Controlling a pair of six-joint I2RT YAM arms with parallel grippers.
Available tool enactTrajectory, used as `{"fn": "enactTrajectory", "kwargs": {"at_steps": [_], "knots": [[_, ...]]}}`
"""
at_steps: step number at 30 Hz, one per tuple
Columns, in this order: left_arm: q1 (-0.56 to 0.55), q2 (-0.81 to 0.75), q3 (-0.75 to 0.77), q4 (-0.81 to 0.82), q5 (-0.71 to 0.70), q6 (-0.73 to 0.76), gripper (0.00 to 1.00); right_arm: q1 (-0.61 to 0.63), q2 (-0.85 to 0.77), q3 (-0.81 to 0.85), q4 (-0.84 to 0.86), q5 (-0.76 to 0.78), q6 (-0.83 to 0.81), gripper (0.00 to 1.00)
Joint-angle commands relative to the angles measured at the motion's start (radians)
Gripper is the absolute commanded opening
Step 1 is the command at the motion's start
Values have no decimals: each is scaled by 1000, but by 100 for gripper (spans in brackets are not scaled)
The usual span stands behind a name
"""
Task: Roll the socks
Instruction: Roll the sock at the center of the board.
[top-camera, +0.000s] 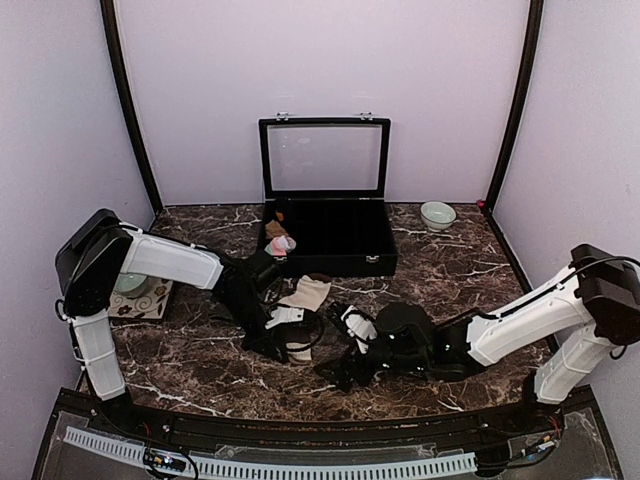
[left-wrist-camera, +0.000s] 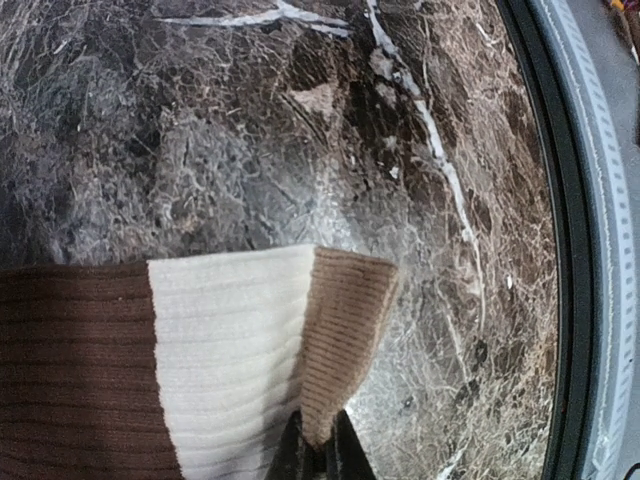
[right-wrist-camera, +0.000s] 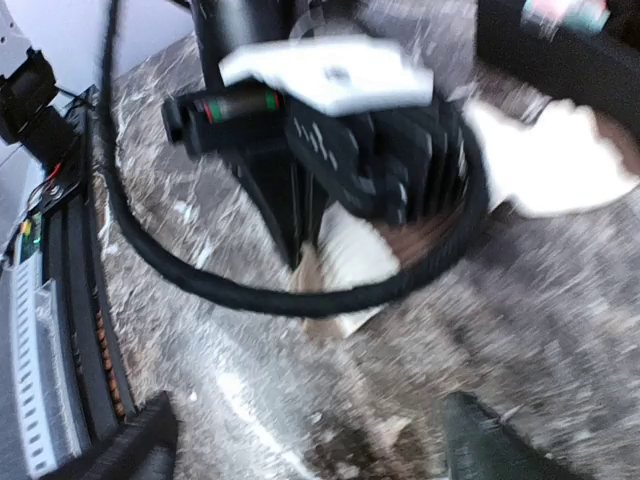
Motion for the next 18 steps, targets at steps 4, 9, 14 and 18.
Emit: {"fn": "enactTrajectory", "kwargs": {"at_steps": [4,9,14,18], "knots": [[34,103,51,-157,65,-14,0,3,-42,-12,-45,574,-8,99],[35,113,58,-179,68,-10,0,0,-86,-151,173,517,75,99],[42,123,50,-192,76,0,0,21,-43,-174,305,193,-169,72],[45,129,61,-203,86,3,0,23,-3,-251,544,-1,-289,64]]}}
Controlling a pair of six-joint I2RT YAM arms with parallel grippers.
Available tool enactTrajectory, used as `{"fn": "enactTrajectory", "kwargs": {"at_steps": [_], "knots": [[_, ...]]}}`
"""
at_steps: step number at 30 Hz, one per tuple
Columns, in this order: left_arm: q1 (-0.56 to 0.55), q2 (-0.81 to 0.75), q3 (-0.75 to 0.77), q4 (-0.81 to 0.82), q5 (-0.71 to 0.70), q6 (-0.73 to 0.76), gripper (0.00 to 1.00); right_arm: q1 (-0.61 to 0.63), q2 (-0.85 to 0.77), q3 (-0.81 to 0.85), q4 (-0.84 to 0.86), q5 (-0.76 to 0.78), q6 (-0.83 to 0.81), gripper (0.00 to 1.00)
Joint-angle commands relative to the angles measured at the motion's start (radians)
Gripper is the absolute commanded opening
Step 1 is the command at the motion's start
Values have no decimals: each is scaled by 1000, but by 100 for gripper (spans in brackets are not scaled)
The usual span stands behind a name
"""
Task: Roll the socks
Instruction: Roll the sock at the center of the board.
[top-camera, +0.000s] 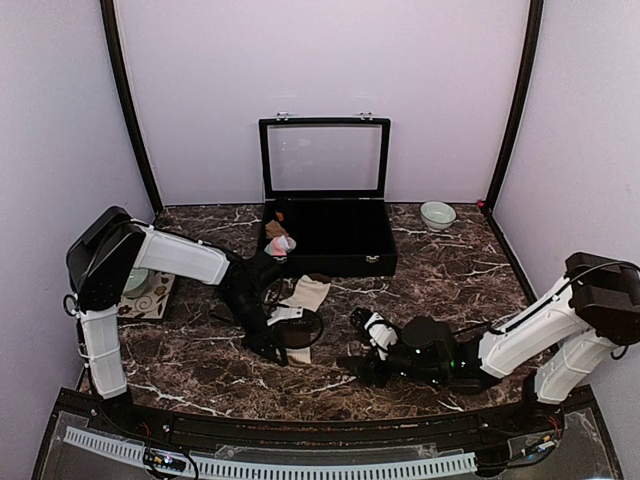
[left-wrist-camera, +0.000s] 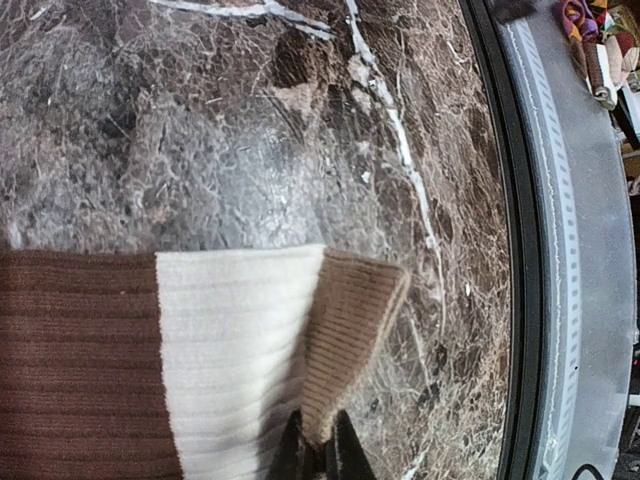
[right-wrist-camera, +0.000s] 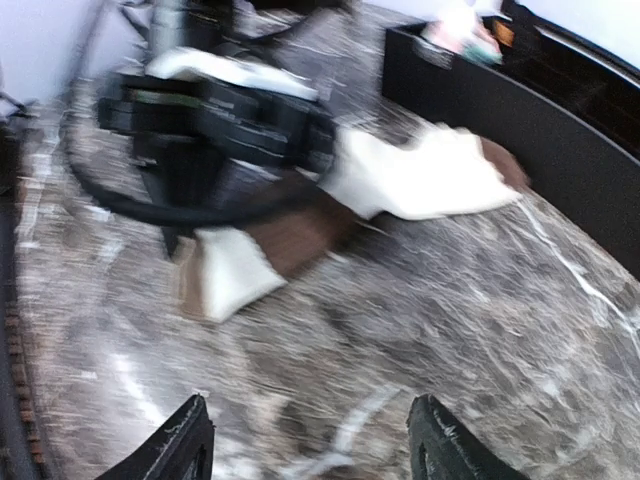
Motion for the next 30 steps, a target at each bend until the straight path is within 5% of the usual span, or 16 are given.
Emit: {"fn": "enactTrajectory", "kwargs": {"at_steps": [1,6,24,30], "knots": [[4,43,-8,-82,-47,10,0,8,58,-53,312,-275,-174,63],[8,50,2,-91,-52,20,0,8,186,80,234,-415,-252,56],[13,47,8,-112,-59,39,0,-6,415,282,180,-339,-344,37],[13,36,6,-111,-62,42,0,-20,452,326,172,-314,-311,10]]}}
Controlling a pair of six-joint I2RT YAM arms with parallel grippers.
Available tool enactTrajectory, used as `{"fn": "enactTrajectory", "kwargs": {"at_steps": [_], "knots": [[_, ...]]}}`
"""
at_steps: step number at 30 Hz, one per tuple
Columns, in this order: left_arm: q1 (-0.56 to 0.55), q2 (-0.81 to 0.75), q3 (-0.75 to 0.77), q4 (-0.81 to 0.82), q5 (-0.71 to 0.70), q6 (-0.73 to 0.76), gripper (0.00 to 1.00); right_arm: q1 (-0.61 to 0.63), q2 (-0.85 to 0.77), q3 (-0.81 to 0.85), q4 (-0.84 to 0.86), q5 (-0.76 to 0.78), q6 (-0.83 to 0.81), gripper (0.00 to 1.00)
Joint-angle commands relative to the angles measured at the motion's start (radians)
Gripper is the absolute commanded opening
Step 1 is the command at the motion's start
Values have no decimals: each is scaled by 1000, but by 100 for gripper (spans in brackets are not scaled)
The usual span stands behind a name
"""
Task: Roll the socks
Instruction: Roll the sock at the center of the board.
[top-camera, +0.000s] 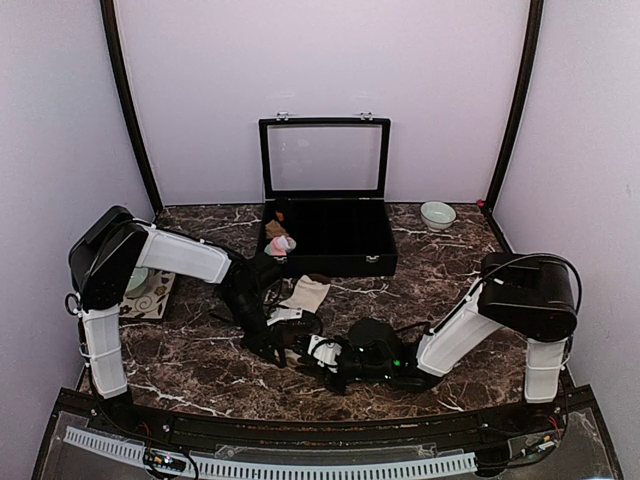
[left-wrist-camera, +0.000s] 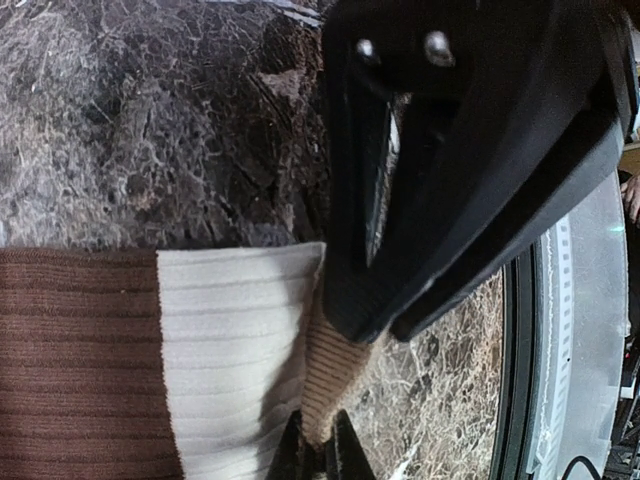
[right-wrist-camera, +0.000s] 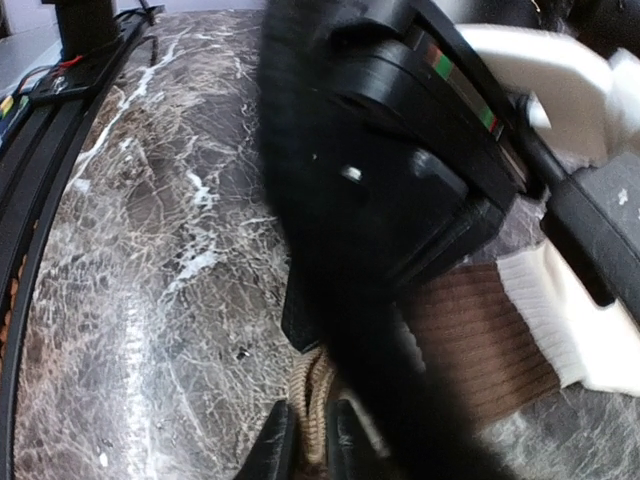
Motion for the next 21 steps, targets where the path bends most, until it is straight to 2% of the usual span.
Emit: {"fn": "enactTrajectory", "kwargs": {"at_steps": [1,4,9,13,20,21], "knots": [[7,17,-17,-55,-77,17,1,-15,27,37,13,20,28,8],[8,10,-27,-49,-86,19,2,-19,36,35,30,1,55,0],[8,-44,-71,-6,-133,16,14,-31,52,36,-4,-11,155,0],[8,-128,-134,53,-179,12,23,-58,70,49,-55,-50,308,0],[7,-273,-230,152,-243,30,31,-121,119,123,-220,-137,566,0],[8,-283,-236,160,-248,32,38,-127,131,146,-263,-154,587,0]]}}
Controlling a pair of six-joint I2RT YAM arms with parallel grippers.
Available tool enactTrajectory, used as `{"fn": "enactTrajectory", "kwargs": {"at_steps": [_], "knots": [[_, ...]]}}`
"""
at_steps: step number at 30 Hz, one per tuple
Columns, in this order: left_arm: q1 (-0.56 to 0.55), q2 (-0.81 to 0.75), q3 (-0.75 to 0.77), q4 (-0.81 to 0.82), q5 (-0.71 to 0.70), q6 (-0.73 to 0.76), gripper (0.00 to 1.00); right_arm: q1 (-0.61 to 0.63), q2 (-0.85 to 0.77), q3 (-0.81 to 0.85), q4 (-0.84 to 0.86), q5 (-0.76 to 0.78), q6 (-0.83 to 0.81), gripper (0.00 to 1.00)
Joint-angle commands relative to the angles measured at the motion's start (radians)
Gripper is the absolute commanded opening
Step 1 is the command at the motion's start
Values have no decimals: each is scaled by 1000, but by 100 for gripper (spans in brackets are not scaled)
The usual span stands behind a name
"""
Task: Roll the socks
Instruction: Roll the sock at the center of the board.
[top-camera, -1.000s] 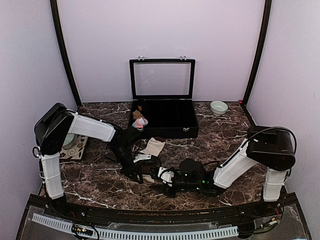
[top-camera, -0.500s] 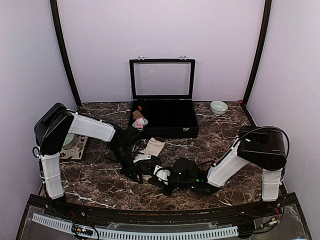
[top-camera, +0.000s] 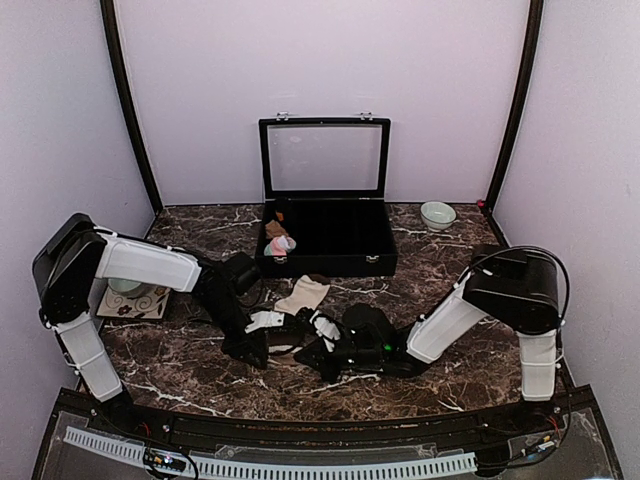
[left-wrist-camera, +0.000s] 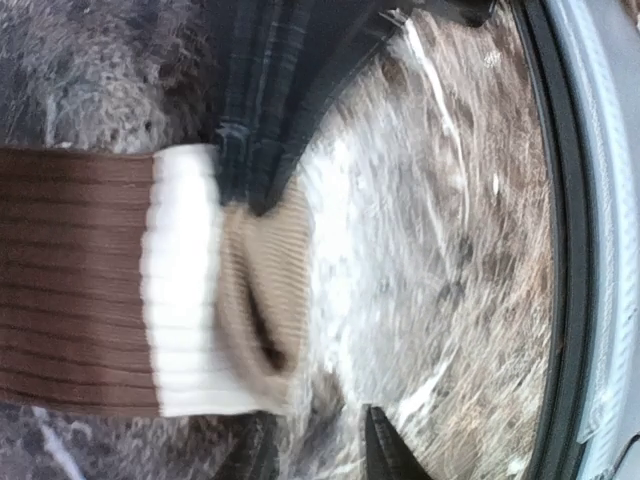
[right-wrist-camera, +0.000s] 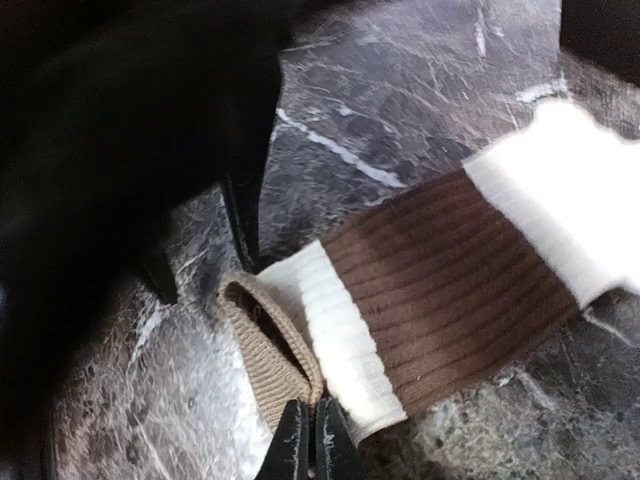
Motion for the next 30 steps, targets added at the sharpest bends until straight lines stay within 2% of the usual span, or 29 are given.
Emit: {"fn": "enactTrajectory", "kwargs": {"at_steps": [1,6,13,19,23,30], "knots": [[3,-74,-42,52,-85,24,43,-41,66,80,-245,-61,185,0],[0,-148,-64,109,-99,14,45,-45,86,153,-415,-75,192,0],[-6,-239,-105,137,-94,68,44,-45,62,152,-514,-43,190,0],[-17,-273,-139,152,-100,80,42,-45,30,156,-521,-58,203,0],[-69,-259,-141,166,-103,89,40,-45,43,201,-549,-97,219,0],[-143,-214,-144,229,-234,155,42,-43,59,230,-596,-115,239,0]]}}
